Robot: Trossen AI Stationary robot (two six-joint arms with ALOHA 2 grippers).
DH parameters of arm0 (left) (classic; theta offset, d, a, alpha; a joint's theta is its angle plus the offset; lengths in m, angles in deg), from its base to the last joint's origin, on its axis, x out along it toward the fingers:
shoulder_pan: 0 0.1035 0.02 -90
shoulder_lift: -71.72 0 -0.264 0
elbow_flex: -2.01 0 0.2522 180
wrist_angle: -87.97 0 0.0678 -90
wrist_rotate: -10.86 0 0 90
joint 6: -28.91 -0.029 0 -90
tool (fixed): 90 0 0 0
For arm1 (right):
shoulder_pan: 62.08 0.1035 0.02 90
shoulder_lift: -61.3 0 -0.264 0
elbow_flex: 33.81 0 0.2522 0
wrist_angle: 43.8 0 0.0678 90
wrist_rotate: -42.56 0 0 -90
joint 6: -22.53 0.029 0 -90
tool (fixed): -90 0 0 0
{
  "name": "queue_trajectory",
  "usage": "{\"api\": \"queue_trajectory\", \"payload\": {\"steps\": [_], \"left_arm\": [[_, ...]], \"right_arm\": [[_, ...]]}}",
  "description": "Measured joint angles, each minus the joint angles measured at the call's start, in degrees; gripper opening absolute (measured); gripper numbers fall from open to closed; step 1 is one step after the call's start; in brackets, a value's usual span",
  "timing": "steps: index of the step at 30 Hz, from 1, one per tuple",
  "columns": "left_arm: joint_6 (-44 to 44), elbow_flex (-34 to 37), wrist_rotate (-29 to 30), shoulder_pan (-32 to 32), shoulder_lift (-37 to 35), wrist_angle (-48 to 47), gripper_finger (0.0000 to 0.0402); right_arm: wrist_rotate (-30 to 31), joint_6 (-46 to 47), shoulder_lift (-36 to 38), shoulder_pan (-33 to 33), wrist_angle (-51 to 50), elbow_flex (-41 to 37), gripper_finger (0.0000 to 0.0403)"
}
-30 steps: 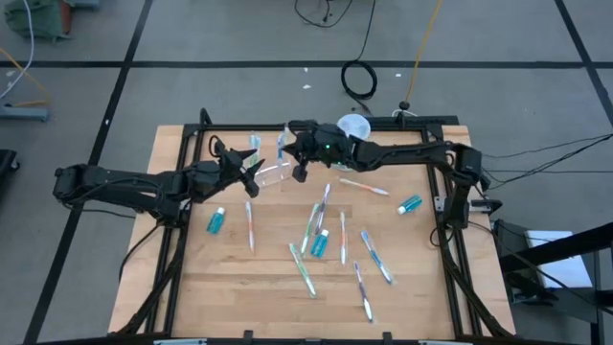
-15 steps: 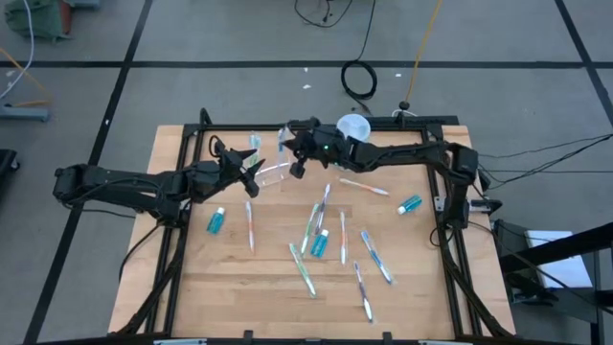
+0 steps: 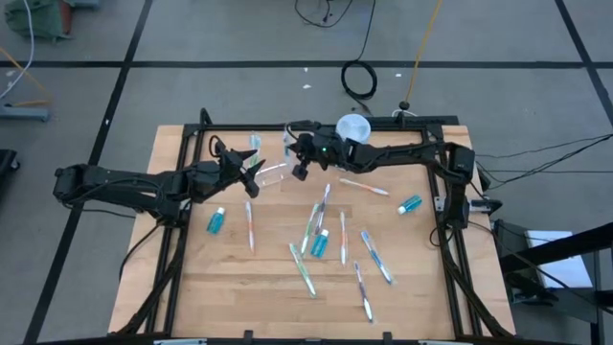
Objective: Pick & Place toothbrushing station
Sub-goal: Put the blue toothbrush into the transparent organizer
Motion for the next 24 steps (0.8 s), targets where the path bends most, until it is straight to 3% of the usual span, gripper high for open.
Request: {"api": "queue_trajectory", "payload": {"steps": [20, 24], "left_arm": [[1.0, 0.0, 0.0, 0.0, 0.0, 0.0, 0.0184], [1.1, 0.0, 0.0, 0.0, 0.0, 0.0, 0.0184]], "right_arm": [[-0.2, -0.1, 0.0, -0.3, 4.0, -7.2, 0.0001], [-0.2, -0.1, 0.0, -0.3, 3.9, -8.4, 0.0019]]}}
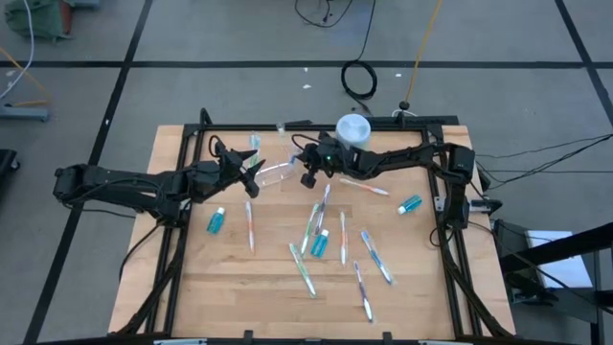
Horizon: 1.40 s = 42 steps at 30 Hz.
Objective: Pick & Place toothbrushing station
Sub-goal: Put the blue toothbrush into the transparent organizer, then put the mouthwash into the transparent organizer
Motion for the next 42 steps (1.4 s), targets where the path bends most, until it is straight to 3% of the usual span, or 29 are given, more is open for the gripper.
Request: {"api": "queue_trajectory", "payload": {"steps": [15, 21, 25, 28, 32, 36, 39, 42], "left_arm": [[1.0, 0.0, 0.0, 0.0, 0.0, -1.4, 0.0184], [3.0, 0.0, -0.6, -0.6, 0.0, -4.8, 0.0184], [2.8, 0.0, -6.7, -1.3, -0.5, -9.3, 0.0184], [5.1, -0.2, -7.6, -1.6, -1.4, -11.6, 0.0184], [10.6, -0.9, -7.7, -1.6, -2.4, -18.6, 0.0184], [20.1, -6.4, -9.7, -1.6, -2.5, -34.3, 0.0184], [27.5, -10.9, -14.4, -1.5, -2.2, -47.1, 0.0184], [34.8, -12.9, -24.1, -1.4, -0.8, -56.3, 0.0184]], "right_arm": [[0.2, -0.4, 2.8, 0.4, -4.2, -0.1, 0.0164], [0.1, 0.4, 7.1, 1.4, -15.9, -0.1, 0.0185], [0.2, 2.3, 9.1, 2.9, -23.0, -0.1, 0.0186], [0.2, 2.5, 10.2, 3.9, -23.7, -0.1, 0.0184], [0.2, -0.1, 10.7, 5.0, -21.4, -0.1, 0.0182], [0.2, -0.7, 10.7, 6.0, -19.8, -0.1, 0.0181], [0.2, -0.7, 10.7, 7.2, -20.2, -0.1, 0.0181], [0.2, -0.8, 10.7, 8.7, -20.6, -0.1, 0.0181]]}}
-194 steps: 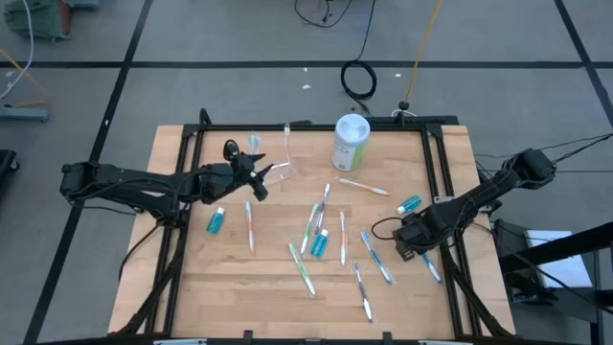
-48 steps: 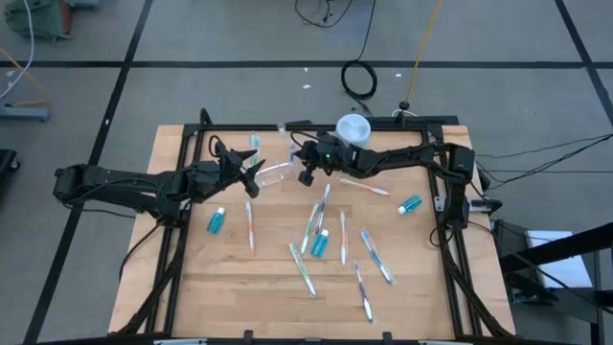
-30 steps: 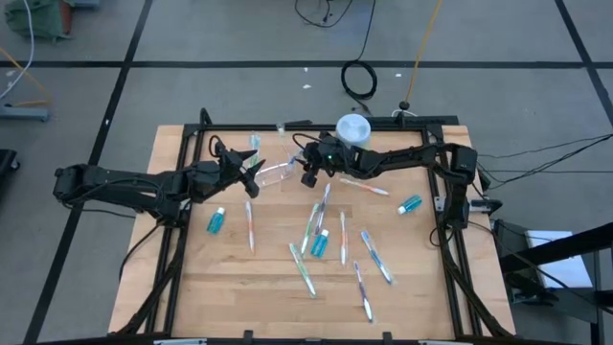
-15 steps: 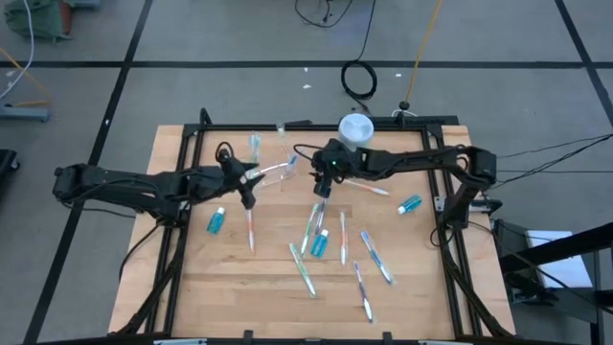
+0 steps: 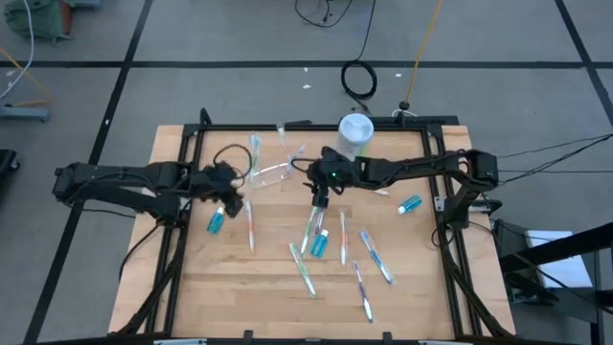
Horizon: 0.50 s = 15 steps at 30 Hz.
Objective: Pick & Place toothbrushing station
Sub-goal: Put the mouthwash into the transparent organizer
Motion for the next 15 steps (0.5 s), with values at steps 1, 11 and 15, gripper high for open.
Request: {"api": "queue_trajectory", "payload": {"steps": [1, 11, 15], "left_arm": [[2.8, 0.0, -3.7, 0.0, 0.0, -2.9, 0.0184], [18.1, 6.6, -4.2, -1.3, 4.6, -18.7, 0.0184], [18.1, 10.2, -5.1, -0.8, 6.7, -13.8, 0.0184]], "right_arm": [[0.0, 0.0, 0.0, 0.5, 0.0, 0.0, 0.0181], [-0.1, 0.0, 0.0, 5.3, 0.0, 0.0, 0.018], [-0.2, 0.0, 0.0, 6.7, 0.0, 0.0, 0.018]]}}
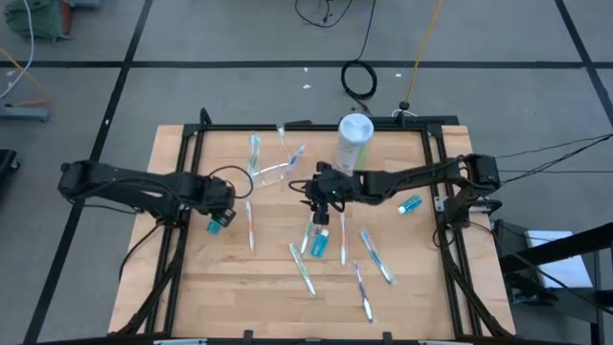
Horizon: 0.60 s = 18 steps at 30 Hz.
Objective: Pick & Place toothbrushing station
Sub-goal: Put the mouthwash into the transparent organizer
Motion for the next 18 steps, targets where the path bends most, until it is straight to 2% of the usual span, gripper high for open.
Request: {"api": "queue_trajectory", "payload": {"steps": [10, 18], "left_arm": [[-2.3, 5.4, -0.4, 1.7, 3.7, 9.7, 0.0184], [-2.2, 7.4, -1.3, 2.8, 4.9, 12.0, 0.0181]], "right_arm": [[0.0, -1.3, 0.0, 0.8, 0.5, 0.0, 0.018], [0.2, -3.9, 0.0, 0.7, 2.0, 0.0, 0.018]]}}
